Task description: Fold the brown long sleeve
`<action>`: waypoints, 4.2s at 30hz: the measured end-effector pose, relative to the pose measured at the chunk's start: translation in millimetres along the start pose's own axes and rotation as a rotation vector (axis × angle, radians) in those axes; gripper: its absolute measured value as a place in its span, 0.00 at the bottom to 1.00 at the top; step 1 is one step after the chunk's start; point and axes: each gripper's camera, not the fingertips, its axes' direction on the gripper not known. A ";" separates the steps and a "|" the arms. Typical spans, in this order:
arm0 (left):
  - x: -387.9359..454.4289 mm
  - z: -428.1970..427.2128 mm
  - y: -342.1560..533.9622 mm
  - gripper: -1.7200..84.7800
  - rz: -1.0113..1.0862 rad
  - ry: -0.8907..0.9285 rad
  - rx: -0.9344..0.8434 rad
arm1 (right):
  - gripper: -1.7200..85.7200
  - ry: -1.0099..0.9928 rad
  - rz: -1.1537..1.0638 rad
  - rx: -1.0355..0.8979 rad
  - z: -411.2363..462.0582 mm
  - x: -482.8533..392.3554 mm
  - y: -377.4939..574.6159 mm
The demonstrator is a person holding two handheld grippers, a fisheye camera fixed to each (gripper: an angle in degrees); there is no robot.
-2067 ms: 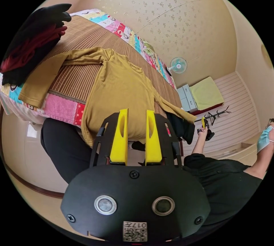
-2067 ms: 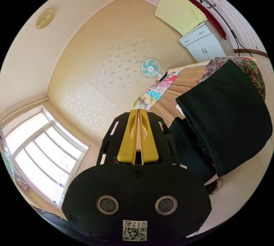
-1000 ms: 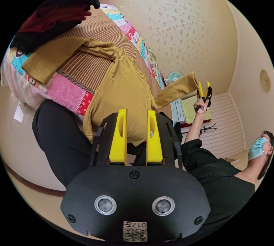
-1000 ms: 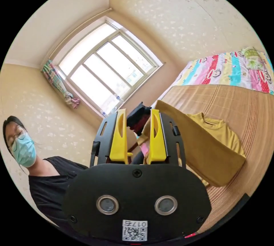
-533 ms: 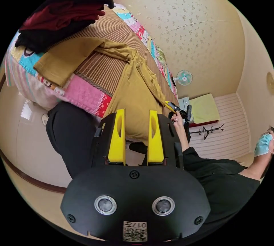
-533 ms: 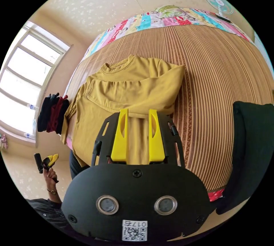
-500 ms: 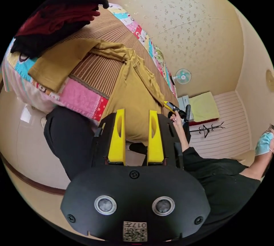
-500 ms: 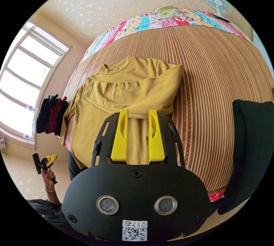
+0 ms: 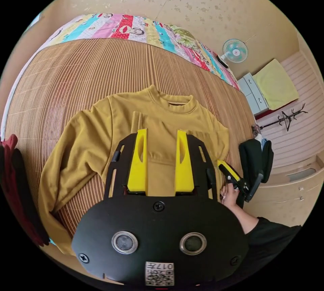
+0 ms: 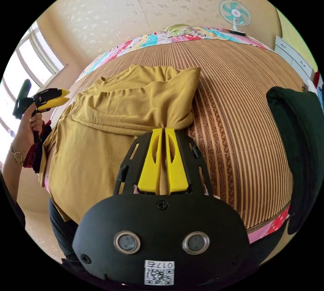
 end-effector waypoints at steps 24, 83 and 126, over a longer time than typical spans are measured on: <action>-97.4 -37.6 59.0 0.09 -0.284 -0.038 0.276 | 0.03 0.120 -0.111 -0.056 -12.1 -69.7 -88.2; 14.8 -55.4 181.0 0.14 0.027 0.173 -0.017 | 0.02 -0.284 -0.171 -0.030 3.9 -46.7 -4.7; -97.7 -180.5 257.2 0.22 -0.149 0.310 0.209 | 0.12 -0.238 0.057 0.021 -92.3 83.2 -1.0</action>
